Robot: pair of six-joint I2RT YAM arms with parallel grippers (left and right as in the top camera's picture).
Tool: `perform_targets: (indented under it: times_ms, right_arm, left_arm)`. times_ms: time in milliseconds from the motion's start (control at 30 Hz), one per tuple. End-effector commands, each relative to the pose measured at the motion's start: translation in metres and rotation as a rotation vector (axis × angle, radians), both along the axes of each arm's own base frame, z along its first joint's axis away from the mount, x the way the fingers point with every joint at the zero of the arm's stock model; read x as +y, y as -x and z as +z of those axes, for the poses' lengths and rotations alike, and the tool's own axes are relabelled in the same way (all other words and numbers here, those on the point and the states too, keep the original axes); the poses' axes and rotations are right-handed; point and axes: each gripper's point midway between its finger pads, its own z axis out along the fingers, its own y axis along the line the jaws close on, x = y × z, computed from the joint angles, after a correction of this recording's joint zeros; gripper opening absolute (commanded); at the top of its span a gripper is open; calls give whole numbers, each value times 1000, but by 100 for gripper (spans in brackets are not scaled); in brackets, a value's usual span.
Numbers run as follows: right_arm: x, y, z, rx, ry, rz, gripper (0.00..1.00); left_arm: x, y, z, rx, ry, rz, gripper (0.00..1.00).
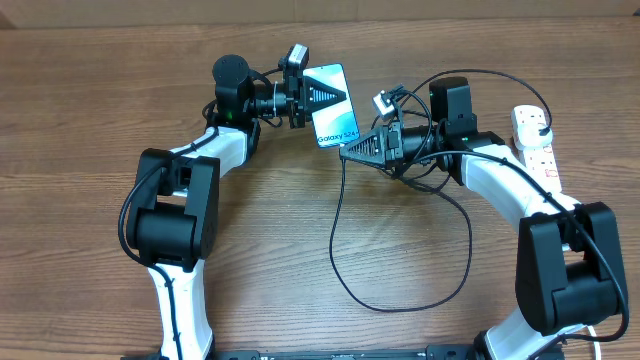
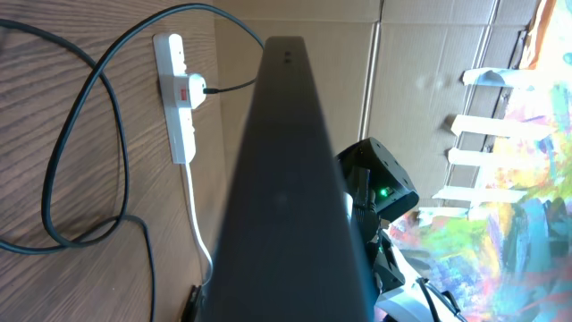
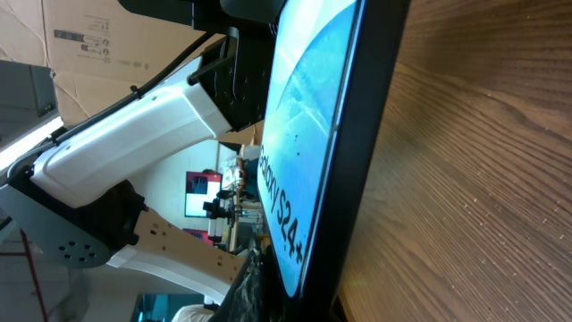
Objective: Plug charger to phone and switch on socket
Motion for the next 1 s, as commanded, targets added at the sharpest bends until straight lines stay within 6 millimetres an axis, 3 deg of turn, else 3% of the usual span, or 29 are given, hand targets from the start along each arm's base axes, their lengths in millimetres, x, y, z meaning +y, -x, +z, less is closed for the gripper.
perform_targets:
  times_ms: [0,400,967]
  right_arm:
    - [-5,-10,12,-63,5,-30,4]
    - [-5,-4,6,-42,18,-20,4]
    - [-3,6,17,-37,-45,40,4]
  left_arm:
    - [-12,30,8,-52,-1,-162,5]
    - [-13,25,8,-36,0,-132,5]
    - [-14,20,9,-36,2,-102,4]
